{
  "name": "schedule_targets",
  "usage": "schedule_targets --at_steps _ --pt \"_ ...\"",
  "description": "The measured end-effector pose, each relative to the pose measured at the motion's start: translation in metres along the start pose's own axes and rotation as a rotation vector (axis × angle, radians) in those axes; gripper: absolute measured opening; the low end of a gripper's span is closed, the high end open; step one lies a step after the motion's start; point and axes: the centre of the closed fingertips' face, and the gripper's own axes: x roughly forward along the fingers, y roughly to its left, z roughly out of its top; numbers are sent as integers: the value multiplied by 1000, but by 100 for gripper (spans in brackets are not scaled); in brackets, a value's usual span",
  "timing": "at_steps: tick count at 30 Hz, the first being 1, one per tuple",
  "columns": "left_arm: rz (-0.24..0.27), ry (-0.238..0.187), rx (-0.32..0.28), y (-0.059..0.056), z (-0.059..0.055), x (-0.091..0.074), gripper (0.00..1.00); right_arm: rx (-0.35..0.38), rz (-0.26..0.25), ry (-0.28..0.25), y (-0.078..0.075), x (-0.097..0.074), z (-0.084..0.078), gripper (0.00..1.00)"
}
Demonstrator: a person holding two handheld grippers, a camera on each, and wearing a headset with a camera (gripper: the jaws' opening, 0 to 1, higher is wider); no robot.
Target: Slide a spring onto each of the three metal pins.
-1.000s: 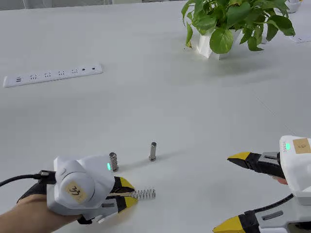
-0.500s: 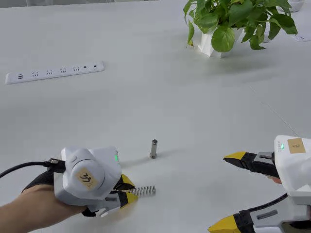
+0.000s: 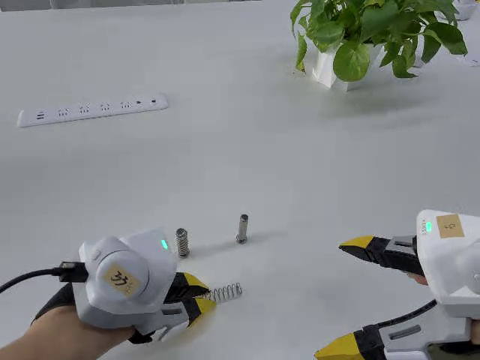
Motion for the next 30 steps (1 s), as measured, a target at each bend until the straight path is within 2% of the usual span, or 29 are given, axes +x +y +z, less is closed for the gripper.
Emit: schedule_targets --at_steps 9,20,30 --pt "31 -48 -35 -2 5 -9 7 -28 20 -10 3 6 12 89" --pt "65 -92 -12 -4 16 -24 7 -91 84 0 11 22 29 86" --pt "87 -156 5 -15 27 -46 7 -164 151 7 20 39 48 81"
